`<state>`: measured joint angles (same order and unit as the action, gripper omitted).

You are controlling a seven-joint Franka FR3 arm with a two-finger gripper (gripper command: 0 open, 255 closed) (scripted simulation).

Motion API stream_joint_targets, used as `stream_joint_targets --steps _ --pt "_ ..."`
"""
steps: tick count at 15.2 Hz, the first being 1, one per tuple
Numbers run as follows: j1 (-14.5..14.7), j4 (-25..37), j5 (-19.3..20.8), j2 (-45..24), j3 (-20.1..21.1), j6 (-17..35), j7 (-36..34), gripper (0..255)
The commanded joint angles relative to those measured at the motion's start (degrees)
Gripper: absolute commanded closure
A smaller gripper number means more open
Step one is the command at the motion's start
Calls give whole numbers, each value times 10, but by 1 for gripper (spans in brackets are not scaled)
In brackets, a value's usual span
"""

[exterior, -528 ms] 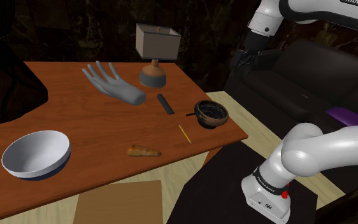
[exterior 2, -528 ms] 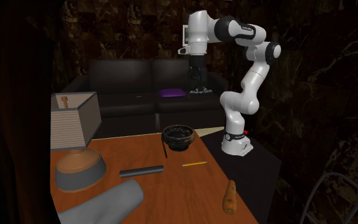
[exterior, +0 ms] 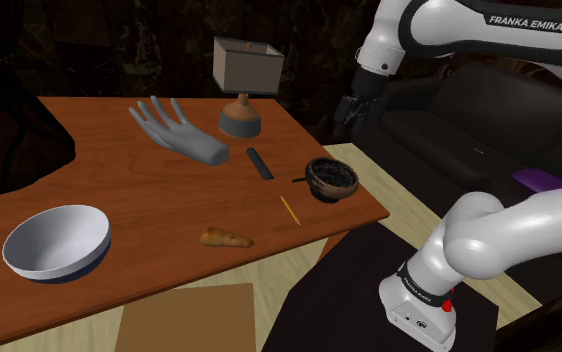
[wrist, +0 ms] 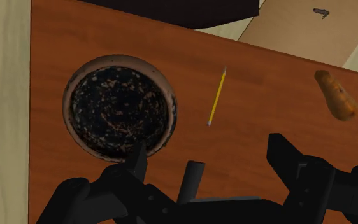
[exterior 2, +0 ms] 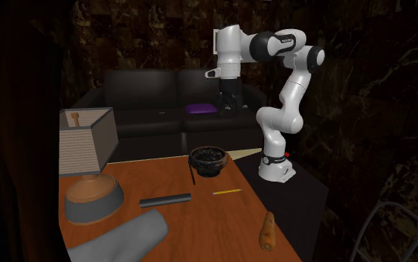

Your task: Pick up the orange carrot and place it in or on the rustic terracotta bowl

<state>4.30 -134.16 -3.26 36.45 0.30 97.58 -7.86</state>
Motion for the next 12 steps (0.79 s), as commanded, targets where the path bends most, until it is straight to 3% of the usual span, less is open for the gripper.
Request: stream_joint_targets --steps 1,12 --pt "15 -5 -11 -26 13 30 2 0" --pt "81 -1 -52 -181 68 174 40 0"
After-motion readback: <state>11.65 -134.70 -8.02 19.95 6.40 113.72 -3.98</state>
